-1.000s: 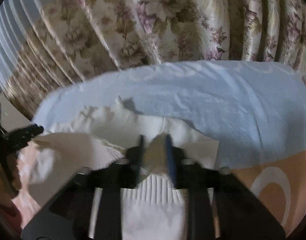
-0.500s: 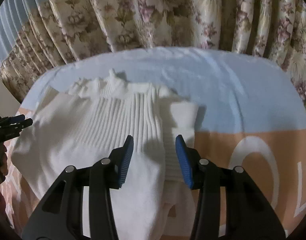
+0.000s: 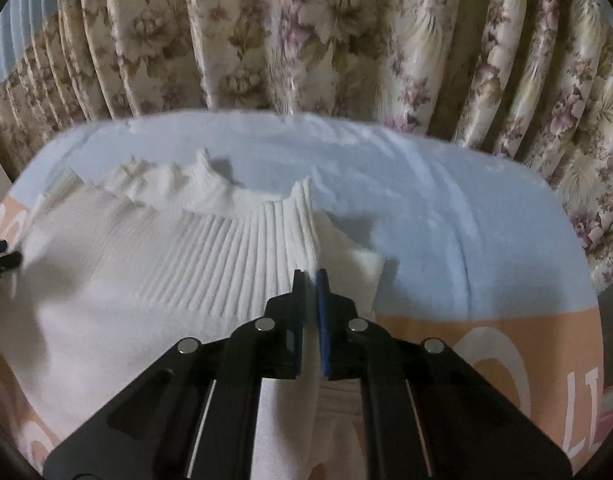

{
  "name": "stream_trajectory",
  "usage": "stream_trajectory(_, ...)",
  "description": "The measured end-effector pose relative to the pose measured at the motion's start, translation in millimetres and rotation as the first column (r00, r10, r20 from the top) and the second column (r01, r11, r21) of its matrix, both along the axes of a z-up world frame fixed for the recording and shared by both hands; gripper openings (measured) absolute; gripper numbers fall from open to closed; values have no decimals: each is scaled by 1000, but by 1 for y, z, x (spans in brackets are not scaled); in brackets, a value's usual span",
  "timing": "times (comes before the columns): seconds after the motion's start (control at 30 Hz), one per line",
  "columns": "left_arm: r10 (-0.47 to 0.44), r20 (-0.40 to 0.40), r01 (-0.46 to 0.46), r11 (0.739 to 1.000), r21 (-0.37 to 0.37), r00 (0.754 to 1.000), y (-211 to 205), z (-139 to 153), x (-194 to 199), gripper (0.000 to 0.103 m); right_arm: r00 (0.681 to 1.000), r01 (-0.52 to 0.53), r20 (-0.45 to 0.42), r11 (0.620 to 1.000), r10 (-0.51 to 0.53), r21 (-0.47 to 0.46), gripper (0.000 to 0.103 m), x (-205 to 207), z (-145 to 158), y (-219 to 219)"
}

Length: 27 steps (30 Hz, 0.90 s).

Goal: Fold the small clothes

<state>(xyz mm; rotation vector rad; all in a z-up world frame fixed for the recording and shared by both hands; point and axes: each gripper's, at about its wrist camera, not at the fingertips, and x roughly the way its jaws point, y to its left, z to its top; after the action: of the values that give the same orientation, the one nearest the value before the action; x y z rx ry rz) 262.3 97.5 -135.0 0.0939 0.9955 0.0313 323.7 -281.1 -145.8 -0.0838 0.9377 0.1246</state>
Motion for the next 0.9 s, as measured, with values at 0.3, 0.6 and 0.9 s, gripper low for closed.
stream_trajectory(0.3, -12, 31, 12, 1000, 7, 999, -4, 17, -17, 67, 999, -29, 30, 983, 24, 179, 48, -36, 38, -17)
stream_trajectory(0.6, -88, 34, 88, 996, -2, 996, -36, 21, -51, 70, 998, 37, -54, 978, -26, 206, 45, -104, 23, -18)
stream_trajectory(0.9, -50, -32, 49, 998, -27, 998, -26, -4, -62, 70, 994, 76, -83, 985, -64, 153, 7, -116, 8, -22)
